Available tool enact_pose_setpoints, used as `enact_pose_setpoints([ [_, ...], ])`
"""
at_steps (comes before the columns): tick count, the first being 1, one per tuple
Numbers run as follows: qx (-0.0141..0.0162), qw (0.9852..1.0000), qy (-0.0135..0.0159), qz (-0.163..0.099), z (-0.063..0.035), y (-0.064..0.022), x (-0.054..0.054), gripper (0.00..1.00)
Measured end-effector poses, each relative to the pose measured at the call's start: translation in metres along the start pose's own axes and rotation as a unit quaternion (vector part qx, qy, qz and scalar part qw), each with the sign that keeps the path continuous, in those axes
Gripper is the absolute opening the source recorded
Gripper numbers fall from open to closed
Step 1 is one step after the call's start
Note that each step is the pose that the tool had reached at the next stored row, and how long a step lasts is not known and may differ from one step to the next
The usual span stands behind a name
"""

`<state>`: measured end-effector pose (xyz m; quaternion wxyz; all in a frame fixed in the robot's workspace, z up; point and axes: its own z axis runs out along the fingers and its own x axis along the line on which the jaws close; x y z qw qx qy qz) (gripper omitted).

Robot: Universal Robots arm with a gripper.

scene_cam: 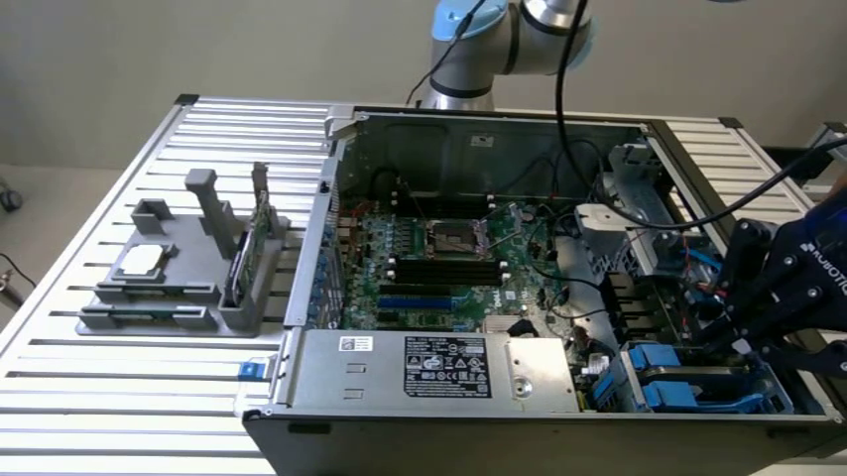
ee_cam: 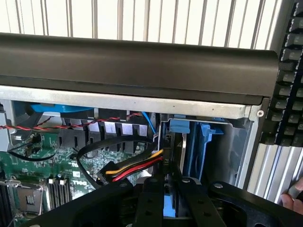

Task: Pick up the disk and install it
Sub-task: 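Insert the second disk wire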

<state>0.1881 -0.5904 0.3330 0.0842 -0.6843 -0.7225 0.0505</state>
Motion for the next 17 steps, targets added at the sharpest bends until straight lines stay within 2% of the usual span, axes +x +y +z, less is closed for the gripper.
enact_pose_setpoints([
  [3, 0.0004, 1.0, -0.0015, 0.006, -0.0003, 0.001, 0.0003, 0.17],
  [9, 0.0035, 0.9998, -0.0142, 0.011, -0.0002, 0.0012, 0.0012, 0.17],
  [17, 0.006, 0.9996, -0.0231, 0.014, 0.0002, 0.0018, 0.0085, 0.17],
])
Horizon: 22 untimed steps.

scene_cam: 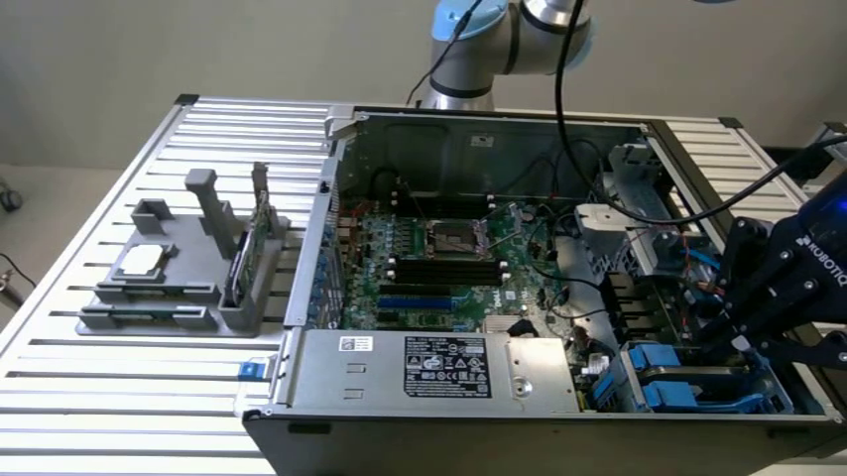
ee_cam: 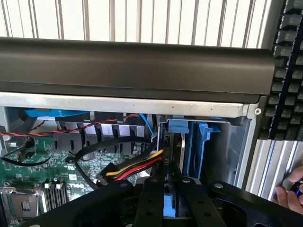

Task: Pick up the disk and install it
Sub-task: 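Insert the second disk wire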

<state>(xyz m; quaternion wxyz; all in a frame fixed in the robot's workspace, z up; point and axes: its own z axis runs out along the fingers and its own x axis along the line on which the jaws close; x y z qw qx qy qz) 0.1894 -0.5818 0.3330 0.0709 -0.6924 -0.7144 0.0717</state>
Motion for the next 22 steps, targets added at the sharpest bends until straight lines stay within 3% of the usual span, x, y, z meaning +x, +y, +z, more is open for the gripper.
enact_pose_setpoints([
  [5, 0.0024, 1.0, -0.0031, 0.005, 0.0002, 0.0007, 0.0006, 0.17],
  [22, 0.0085, 0.9996, -0.0092, 0.025, 0.0013, 0.0041, 0.002, 0.17],
])
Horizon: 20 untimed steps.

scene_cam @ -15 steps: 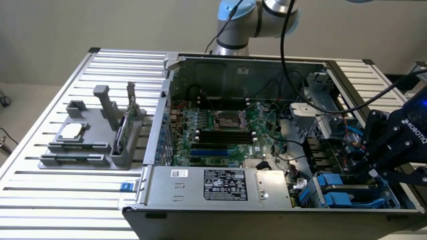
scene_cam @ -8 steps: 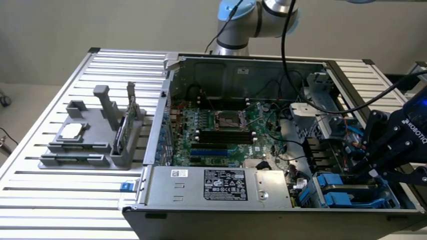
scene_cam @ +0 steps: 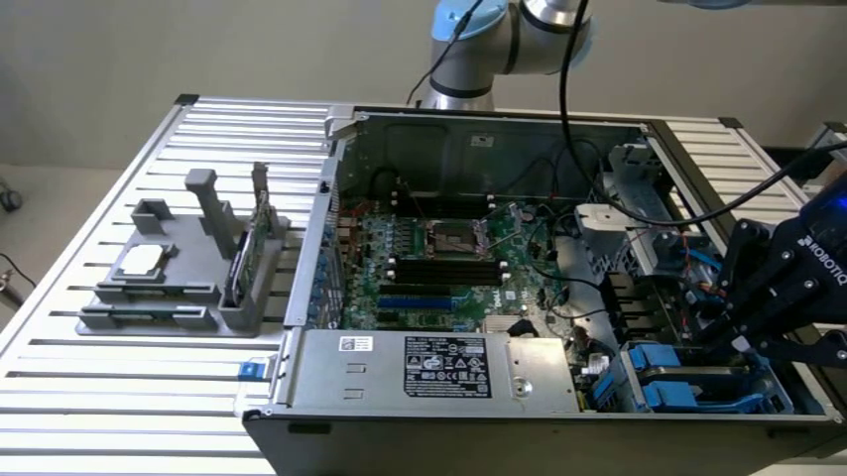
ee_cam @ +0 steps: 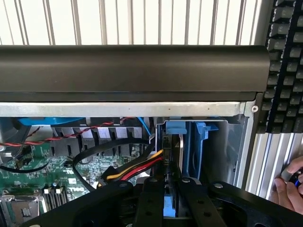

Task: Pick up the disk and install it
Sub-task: 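Insert the second disk wire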

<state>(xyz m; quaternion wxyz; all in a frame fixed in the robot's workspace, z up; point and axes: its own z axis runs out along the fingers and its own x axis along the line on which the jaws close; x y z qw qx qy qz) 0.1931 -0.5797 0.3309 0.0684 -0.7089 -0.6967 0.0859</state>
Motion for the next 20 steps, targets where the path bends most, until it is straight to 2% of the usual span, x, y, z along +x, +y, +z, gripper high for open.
enact_pose_setpoints([
  [12, 0.0057, 1.0, -0.0006, 0.007, 0.0016, 0.0026, 0.0004, 0.17],
  [20, 0.0116, 0.9999, -0.0007, 0.01, 0.0021, 0.0063, 0.0005, 0.17],
])
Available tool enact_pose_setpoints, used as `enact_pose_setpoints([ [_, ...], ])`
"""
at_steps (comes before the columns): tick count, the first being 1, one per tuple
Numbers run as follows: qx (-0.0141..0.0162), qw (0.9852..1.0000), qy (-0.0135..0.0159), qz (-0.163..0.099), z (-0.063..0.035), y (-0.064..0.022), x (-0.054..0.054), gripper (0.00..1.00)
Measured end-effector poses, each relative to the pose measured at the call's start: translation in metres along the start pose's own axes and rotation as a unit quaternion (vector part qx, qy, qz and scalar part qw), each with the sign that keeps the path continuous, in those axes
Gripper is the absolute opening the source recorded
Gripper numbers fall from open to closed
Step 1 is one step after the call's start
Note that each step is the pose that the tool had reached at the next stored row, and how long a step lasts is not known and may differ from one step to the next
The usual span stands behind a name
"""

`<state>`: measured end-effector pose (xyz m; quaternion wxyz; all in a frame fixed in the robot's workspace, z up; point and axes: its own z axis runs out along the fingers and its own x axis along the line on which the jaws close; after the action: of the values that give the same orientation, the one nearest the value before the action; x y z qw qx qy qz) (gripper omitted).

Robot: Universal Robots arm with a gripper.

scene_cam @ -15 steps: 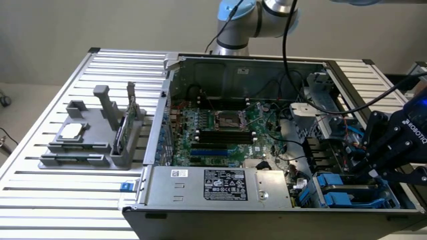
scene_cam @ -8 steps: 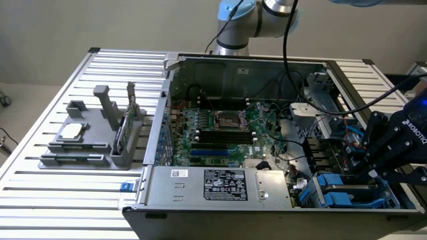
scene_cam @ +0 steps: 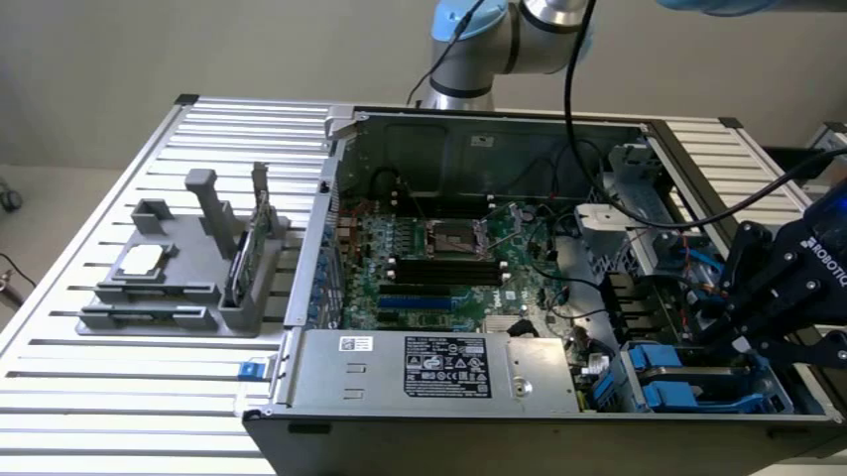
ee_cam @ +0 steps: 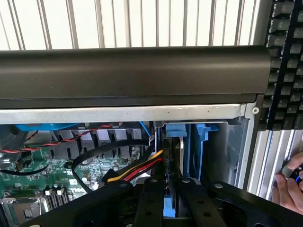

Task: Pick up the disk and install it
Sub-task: 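Insert the second disk wire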

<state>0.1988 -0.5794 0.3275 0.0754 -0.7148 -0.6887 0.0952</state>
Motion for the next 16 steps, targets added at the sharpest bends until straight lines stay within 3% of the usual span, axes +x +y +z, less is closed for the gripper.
enact_pose_setpoints([
  [16, 0.0042, 1.0, -0.0027, 0.002, 0.0023, 0.0008, 0.0001, 0.17],
])
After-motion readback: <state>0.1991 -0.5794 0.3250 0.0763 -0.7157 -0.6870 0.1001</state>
